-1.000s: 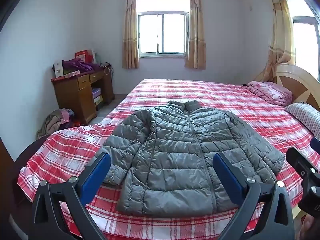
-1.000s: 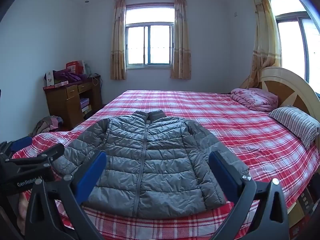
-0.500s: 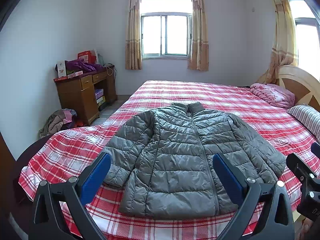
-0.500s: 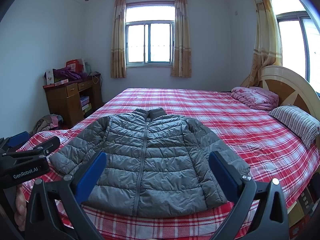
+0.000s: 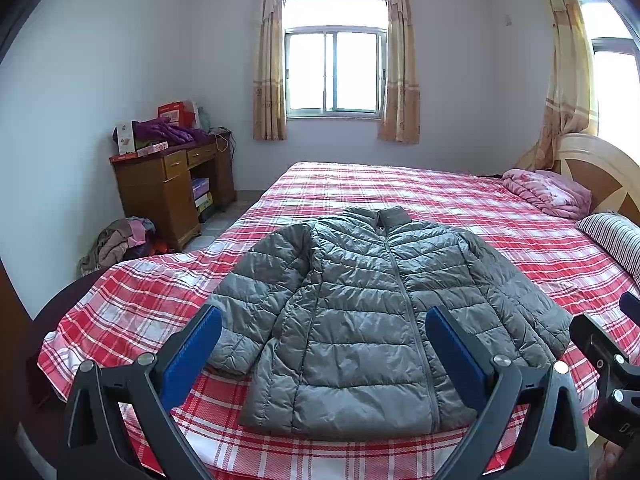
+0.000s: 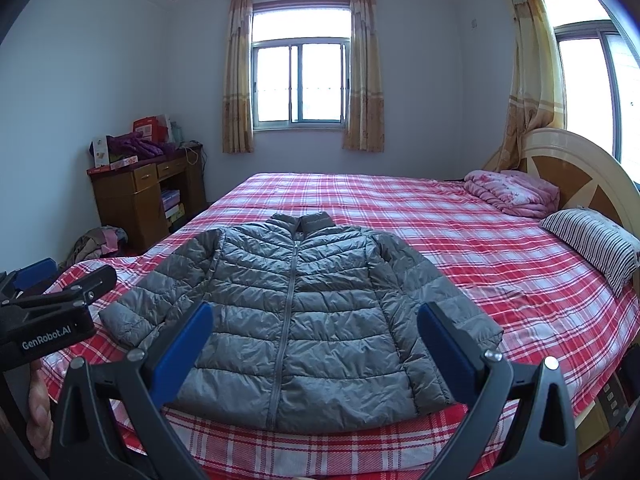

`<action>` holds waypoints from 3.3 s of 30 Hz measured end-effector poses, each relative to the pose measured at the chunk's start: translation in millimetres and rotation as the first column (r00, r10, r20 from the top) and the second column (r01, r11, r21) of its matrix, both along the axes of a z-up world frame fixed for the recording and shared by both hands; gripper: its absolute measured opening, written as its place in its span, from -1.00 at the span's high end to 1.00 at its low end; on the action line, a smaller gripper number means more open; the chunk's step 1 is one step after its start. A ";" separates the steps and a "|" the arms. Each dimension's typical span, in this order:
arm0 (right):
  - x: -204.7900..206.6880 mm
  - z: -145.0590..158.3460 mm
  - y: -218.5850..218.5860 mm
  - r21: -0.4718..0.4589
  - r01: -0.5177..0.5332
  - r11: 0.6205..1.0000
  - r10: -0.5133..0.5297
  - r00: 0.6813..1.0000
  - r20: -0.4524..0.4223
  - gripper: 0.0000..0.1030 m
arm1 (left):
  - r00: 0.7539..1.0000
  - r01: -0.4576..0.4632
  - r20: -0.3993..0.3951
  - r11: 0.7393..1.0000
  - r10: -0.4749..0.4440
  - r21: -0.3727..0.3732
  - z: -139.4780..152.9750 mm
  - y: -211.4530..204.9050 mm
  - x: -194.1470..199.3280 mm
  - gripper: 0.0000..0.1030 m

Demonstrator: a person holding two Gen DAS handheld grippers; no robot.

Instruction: Fold large clothes

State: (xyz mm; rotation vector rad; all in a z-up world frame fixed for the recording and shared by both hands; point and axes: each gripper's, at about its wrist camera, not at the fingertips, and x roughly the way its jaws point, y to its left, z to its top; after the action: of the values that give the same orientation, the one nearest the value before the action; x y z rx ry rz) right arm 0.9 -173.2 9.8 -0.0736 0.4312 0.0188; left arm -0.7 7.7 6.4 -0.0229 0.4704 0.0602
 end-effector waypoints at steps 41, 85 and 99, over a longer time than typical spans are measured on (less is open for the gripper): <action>0.9 -3.1 7.3 -0.004 -0.018 1.000 0.018 1.000 -0.019 -1.00 | 1.000 -0.002 0.001 1.000 0.002 -0.001 2.6 4.1 2.3 -0.98; 115.5 -103.1 -177.5 0.073 0.329 0.942 -0.298 0.915 -0.272 -0.81 | 0.972 -0.115 -0.184 0.980 0.144 0.162 -114.2 36.8 170.0 -0.98; 180.6 -162.0 -290.1 0.074 0.497 0.865 -0.429 0.807 -0.405 0.47 | 0.910 -0.277 -0.225 0.914 0.349 0.297 -149.9 105.5 244.7 -0.98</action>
State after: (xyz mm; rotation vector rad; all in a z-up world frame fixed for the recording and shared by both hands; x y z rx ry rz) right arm 181.6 -463.3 -152.2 0.2197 0.8251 -0.4242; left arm 244.0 113.2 -143.5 0.1695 0.7313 0.4503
